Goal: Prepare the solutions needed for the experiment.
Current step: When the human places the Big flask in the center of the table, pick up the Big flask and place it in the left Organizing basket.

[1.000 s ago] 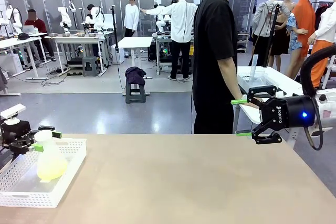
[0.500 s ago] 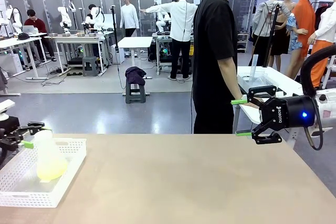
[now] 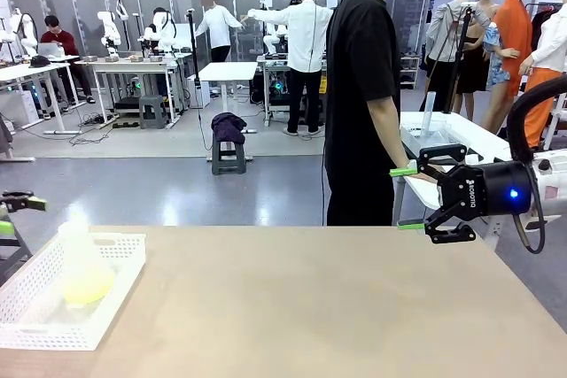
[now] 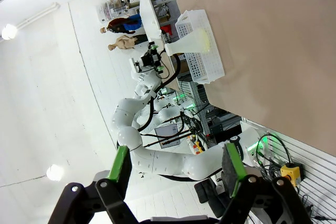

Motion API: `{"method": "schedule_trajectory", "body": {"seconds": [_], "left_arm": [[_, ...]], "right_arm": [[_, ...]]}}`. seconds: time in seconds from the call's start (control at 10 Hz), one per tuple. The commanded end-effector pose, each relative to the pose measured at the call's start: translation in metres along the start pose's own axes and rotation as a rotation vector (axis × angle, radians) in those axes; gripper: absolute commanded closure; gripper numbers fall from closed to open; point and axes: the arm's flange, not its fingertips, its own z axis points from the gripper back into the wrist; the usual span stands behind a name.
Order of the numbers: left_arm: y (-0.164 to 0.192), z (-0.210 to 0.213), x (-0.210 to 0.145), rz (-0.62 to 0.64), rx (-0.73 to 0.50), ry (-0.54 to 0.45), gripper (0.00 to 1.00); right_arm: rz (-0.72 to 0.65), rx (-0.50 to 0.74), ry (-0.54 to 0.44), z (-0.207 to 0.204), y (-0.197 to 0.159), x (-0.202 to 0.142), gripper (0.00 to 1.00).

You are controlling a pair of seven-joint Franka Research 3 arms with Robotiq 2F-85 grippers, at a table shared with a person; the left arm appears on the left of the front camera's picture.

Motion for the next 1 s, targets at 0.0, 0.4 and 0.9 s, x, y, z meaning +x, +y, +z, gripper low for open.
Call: {"method": "schedule_trajectory", "body": {"seconds": [0.0,0.4,0.9], "left_arm": [[-0.012,-0.009,0.055,0.225,0.103,-0.107,0.0],[-0.051,-0.056,0.141,0.516,-0.189,-0.167,0.0],[-0.037,-0.132,0.145,0.609,-0.251,-0.181,0.0]], "right_arm": [[-0.005,0.014,-0.001,-0.001,0.002,-0.002,0.13],[-0.005,0.014,-0.001,-0.001,0.002,-0.002,0.13],[-0.005,0.014,-0.001,-0.001,0.002,-0.002,0.13]]}}
